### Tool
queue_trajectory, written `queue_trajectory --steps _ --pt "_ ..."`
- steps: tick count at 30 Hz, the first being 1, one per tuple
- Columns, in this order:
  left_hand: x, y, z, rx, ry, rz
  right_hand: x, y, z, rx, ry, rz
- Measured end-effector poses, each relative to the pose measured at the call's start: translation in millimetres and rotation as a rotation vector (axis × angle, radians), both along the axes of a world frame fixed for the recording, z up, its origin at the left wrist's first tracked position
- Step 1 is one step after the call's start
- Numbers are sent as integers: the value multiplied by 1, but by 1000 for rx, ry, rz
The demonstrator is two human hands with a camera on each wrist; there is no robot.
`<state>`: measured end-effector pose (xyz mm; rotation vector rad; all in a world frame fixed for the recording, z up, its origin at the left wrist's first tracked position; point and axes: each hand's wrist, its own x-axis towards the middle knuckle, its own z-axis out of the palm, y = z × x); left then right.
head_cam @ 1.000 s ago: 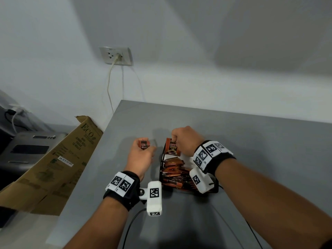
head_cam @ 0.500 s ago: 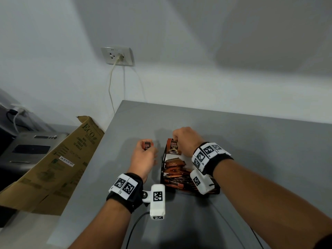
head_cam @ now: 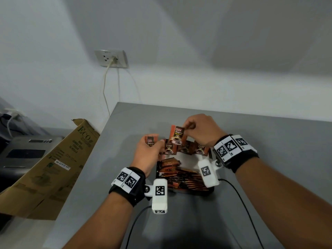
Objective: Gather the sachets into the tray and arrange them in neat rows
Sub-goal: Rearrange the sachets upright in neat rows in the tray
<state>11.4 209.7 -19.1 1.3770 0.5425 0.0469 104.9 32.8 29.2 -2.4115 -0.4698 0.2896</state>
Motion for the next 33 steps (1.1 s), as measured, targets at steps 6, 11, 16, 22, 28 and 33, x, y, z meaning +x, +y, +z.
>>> queue_trajectory --steps 6,11,16,22,28,33 --pt "-4 6 -7 -17 76 29 -11 -10 -34 -246 0 -3" --pt "-9 9 -9 20 92 -2 -15 -7 -57 -278 -4 -32" --pt "-12 11 -10 32 97 -20 -14 -7 -63 -271 2 -61" --pt "-12 6 -11 25 113 -53 -14 -6 -62 -245 -20 -69" --pt "-12 4 -9 32 127 -63 -14 -4 -59 -253 -17 -77" --pt "-14 1 -2 3 69 -163 -16 -9 -51 -209 -51 -100"
